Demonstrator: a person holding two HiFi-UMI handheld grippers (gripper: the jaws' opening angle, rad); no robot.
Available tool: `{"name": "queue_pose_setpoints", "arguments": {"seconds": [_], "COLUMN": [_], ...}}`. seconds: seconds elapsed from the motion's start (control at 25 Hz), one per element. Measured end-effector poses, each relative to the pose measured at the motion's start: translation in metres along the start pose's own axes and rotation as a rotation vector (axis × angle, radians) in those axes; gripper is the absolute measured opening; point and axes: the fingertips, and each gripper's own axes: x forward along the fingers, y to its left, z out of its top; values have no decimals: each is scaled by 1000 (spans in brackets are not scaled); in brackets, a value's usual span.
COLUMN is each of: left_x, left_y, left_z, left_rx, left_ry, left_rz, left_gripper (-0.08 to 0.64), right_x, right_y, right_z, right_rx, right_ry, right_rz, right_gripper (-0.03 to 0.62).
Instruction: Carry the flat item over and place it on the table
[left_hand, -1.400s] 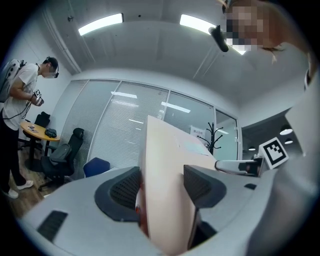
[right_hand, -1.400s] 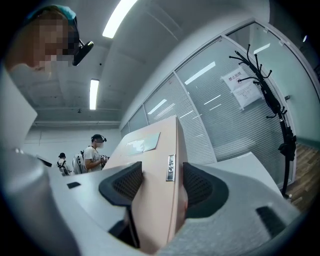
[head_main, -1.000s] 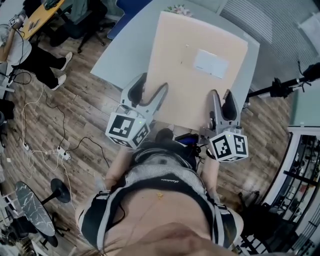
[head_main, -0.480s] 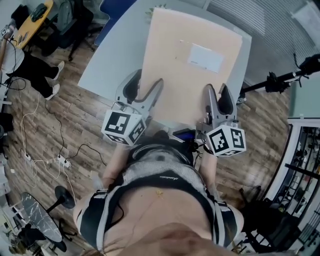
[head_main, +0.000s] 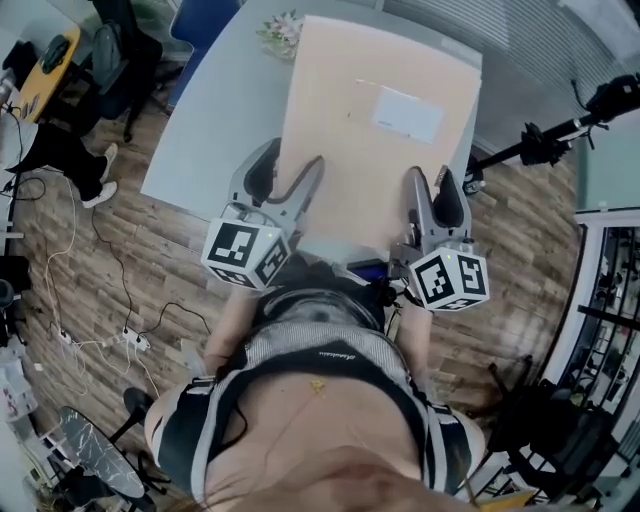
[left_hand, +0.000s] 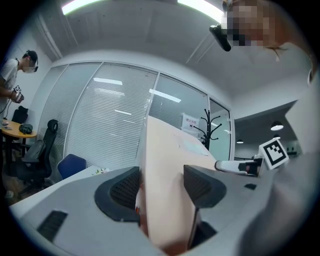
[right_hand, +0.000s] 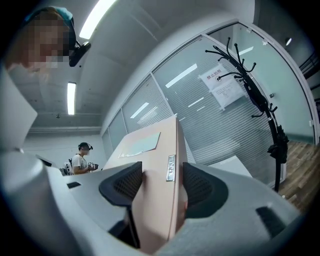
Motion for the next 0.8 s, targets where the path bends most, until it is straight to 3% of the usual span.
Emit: {"name": "queue_pose_setpoints", "arguments": {"seconds": [0.44, 0.8], "left_x": [19, 27], "left_y": [-14, -2], "left_z": [-4, -3], "left_rx": [-1, -12], "left_ry": [20, 29], "left_rz": [-48, -92], "left_gripper": [270, 270], "right_x": [-8, -1], "right_y": [-20, -14], "right_z": [5, 3], "right_rx": [6, -1], "right_ry": [-18, -23], "right_rz": [-43, -89], "right_gripper": [245, 245]}}
